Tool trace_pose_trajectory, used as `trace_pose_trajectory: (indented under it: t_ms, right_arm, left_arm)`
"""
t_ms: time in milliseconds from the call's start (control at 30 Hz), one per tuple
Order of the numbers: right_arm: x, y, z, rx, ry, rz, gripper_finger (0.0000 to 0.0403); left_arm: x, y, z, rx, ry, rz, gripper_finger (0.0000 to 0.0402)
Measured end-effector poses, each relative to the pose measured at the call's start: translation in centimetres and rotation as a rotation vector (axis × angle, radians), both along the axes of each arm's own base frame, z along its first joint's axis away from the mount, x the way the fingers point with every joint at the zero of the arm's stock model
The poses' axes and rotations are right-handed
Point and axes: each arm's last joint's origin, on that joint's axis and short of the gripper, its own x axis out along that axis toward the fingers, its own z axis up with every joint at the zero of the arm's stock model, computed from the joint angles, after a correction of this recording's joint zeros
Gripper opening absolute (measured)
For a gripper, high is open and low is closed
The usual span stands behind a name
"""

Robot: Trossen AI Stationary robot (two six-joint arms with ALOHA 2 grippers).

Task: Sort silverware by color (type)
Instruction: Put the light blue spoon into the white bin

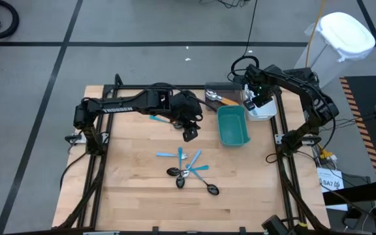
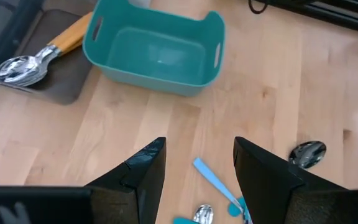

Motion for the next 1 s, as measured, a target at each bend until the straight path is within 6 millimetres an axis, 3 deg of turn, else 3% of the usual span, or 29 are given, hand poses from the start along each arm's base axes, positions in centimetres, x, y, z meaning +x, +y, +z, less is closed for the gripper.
trace_pose_trajectory:
  t_ms: [1000]
  right_arm:
    - [-0.24,-0.07,-0.55,-0.001,-0.004,-0.005,0.0087]
  left_arm:
    - [0.15,-0.79,0.07,-0.001,-0.01,0.009,0.0186]
